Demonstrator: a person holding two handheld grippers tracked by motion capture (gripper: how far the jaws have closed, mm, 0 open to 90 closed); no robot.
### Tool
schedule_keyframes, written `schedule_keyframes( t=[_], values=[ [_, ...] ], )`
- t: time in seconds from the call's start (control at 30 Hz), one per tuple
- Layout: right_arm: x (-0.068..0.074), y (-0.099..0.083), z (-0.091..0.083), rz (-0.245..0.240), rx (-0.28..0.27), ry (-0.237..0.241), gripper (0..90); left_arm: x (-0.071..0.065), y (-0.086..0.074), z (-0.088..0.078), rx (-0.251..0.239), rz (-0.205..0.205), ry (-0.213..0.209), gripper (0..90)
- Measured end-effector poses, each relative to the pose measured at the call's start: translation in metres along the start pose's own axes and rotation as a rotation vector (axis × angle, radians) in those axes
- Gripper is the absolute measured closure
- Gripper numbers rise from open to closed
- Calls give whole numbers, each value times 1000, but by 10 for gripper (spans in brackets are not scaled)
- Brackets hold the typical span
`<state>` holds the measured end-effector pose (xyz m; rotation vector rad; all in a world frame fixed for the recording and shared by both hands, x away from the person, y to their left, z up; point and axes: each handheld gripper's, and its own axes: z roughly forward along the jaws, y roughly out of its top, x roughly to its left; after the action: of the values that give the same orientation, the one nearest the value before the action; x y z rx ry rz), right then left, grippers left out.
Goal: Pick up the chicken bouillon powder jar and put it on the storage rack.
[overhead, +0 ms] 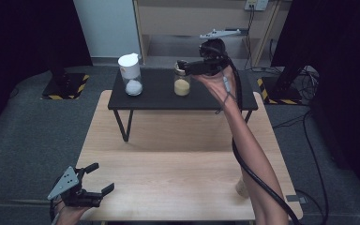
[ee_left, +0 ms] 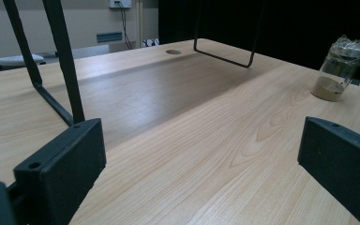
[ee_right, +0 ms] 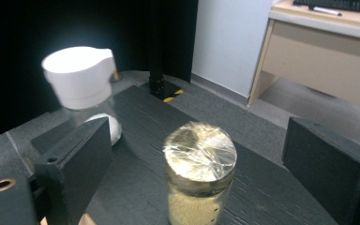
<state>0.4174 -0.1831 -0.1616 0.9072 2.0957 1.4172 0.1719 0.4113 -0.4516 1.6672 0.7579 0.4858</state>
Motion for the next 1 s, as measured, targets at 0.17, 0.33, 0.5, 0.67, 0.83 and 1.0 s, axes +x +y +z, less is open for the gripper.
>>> schedule_keyframes(
  t=[0.17,0.33,0.5,0.67,0.83,1.0],
  values=[
    [8,3,-20,-41,-15,25,93,0,0,0,-2,-2,-5,1],
    [18,-1,-42,-83,-29,38,93,2,-2,-1,-10,-15,-11,1],
    [21,-10,-65,-95,-55,73,93,3,-2,-1,-13,-20,-11,1],
    [24,-25,-85,-103,-79,108,94,4,-3,-1,-20,-30,-12,1],
    [25,-43,-101,-94,-107,147,95,3,-3,-3,-25,-33,-10,1],
    [34,-62,-115,-110,-123,165,96,2,-2,-3,-21,-29,-10,1]
  ],
)
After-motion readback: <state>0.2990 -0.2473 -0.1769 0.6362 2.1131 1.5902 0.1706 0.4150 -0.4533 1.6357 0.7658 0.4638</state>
